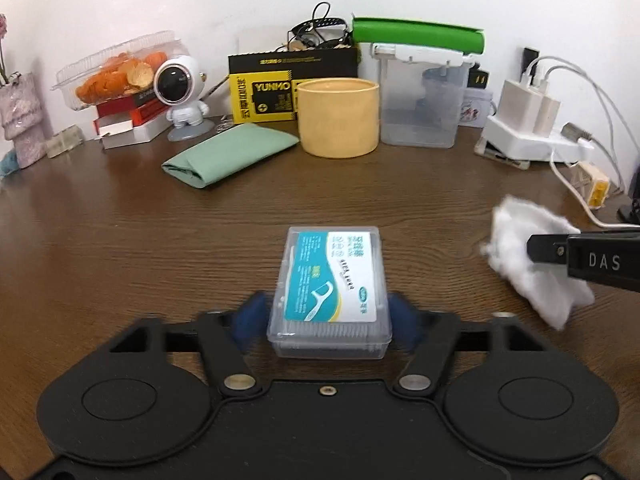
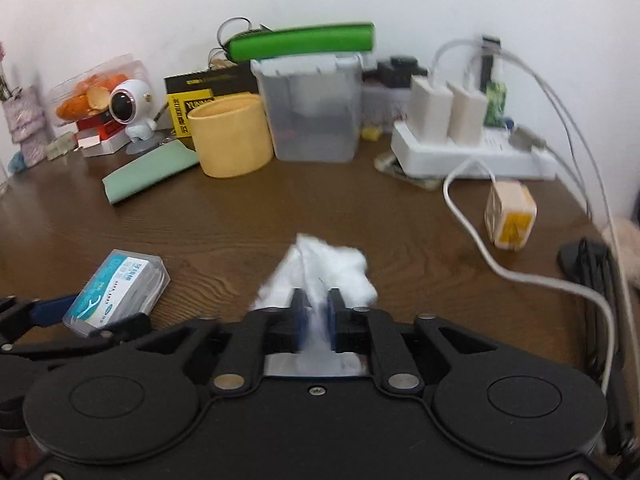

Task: Clean container
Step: 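Set the floss box on the desk with the left tool while the right drops the cotton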

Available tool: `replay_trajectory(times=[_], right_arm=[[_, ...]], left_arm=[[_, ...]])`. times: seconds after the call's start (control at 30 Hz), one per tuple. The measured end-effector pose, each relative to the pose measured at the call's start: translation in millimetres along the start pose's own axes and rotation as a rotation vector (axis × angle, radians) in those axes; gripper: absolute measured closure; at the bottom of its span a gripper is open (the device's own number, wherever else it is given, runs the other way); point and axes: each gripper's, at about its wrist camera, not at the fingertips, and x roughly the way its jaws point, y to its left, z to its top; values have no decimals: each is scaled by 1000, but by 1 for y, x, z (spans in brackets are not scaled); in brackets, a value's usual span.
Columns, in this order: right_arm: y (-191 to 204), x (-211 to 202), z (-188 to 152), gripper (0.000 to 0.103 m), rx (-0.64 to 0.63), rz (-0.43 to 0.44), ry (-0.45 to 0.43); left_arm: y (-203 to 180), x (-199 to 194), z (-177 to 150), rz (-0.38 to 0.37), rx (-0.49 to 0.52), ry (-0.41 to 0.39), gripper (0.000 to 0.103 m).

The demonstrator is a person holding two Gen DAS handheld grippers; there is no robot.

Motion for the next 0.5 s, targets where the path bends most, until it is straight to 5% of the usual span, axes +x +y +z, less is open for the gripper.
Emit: replay_trajectory(times=[0.13,0.27,0.5], right_arm=[[1,-34,2,60,9,14,-54],[5,-95,-23,21,-2,30,-115],[25,-121,-90,19,4,-15,-26]], left_arm=[[5,-49,-3,-50,4,-93,10],[23,-106,-32,-152,-41,-127,0],[34,-129,-79,-74,-30,-86,0]])
